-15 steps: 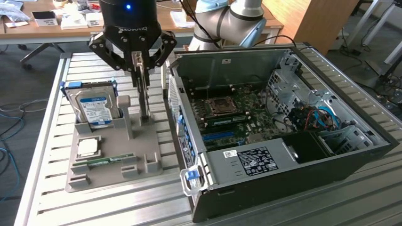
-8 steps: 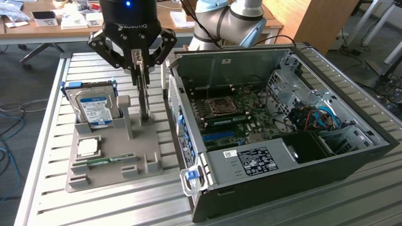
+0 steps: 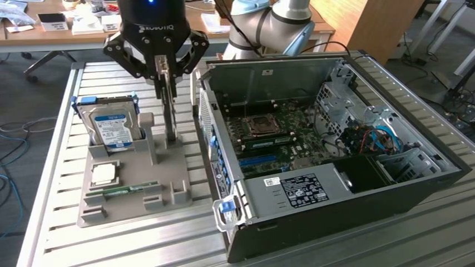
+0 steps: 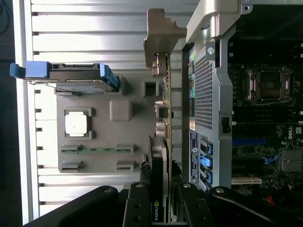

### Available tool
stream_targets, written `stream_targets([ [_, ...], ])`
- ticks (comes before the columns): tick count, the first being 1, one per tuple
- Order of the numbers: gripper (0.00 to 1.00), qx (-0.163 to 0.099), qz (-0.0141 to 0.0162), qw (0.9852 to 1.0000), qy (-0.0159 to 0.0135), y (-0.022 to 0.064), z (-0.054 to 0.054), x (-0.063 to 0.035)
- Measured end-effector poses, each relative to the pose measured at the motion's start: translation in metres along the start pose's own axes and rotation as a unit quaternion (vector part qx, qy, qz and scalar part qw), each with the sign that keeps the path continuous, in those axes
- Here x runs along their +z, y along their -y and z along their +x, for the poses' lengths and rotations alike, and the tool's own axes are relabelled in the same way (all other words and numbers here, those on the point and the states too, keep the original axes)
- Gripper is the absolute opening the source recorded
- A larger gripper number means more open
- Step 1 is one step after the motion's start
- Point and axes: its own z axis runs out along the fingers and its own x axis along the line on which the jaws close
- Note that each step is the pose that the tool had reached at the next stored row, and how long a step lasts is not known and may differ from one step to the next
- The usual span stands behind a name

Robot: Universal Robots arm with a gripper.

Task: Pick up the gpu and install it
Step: 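Pick up the gpu and move the gpu toward the slot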

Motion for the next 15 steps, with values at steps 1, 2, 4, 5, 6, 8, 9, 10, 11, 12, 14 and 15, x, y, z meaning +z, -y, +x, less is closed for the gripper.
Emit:
stream_targets([
  [1, 0.27, 0.0, 0.0, 1.0, 0.0, -0.0001, 0.0, -0.0015],
  [2, 0.27, 0.0, 0.0, 1.0, 0.0, -0.0001, -0.0001, -0.0028],
  [4, 0.27, 0.0, 0.0, 1.0, 0.0, -0.0002, -0.0001, -0.0053],
  [5, 0.27, 0.0, 0.0, 1.0, 0.0, -0.0003, -0.0001, -0.0064],
  [6, 0.27, 0.0, -0.0001, 1.0, 0.0001, -0.0003, -0.0002, -0.0076],
  [8, 0.27, 0.0, -0.0001, 1.0, 0.0001, -0.0003, -0.0002, -0.0088],
  [9, 0.27, 0.0, -0.0001, 1.0, 0.0001, -0.0003, -0.0002, -0.0087],
  [10, 0.27, 0.0, -0.0001, 1.0, 0.0001, -0.0003, -0.0002, -0.0088],
  [11, 0.27, 0.0, -0.0001, 1.0, 0.0001, -0.0004, -0.0002, -0.0088],
  [12, 0.27, 0.0, -0.0001, 1.0, 0.0001, -0.0003, -0.0002, -0.0088],
  [14, 0.27, 0.0, 0.0, 1.0, 0.0, -0.0004, -0.0002, -0.0089],
  [15, 0.27, 0.0, 0.0001, 1.0, -0.0001, -0.0004, -0.0004, -0.009],
])
